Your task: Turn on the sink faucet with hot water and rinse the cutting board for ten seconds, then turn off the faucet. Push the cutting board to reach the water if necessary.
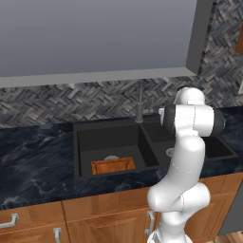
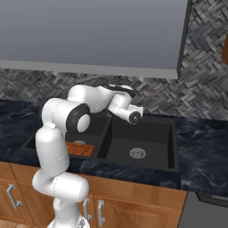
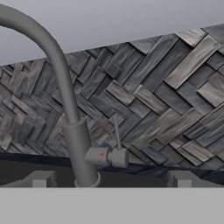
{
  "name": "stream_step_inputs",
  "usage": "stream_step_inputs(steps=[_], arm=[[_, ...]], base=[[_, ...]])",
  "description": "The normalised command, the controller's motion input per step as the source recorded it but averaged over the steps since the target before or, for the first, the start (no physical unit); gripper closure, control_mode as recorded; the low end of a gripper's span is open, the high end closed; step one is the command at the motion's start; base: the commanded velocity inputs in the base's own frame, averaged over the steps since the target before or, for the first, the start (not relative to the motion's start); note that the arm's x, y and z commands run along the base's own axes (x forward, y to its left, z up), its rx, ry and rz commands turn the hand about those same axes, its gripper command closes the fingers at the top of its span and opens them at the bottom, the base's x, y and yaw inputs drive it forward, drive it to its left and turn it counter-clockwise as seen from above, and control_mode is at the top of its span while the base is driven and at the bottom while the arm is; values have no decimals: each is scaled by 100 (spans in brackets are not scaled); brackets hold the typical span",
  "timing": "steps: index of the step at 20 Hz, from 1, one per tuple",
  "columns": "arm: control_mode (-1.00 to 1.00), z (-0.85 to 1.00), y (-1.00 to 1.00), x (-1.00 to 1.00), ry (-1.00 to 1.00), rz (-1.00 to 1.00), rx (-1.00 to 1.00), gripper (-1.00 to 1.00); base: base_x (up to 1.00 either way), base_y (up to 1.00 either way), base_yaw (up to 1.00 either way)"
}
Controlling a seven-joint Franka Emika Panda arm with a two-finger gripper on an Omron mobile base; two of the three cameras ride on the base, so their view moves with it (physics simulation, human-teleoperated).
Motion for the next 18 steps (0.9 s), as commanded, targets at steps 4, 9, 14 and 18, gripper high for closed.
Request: stream_step_inputs(steps=[4,9,14,18], arm=[[-100,0,0,0,0,0,0,-100],[-100,0,0,5,0,0,0,-100],[-100,0,0,8,0,0,0,-100],[-100,0,0,1,1,0,0,-100]], base=[[0,0,0],[0,0,0],[0,0,0],[0,0,0]])
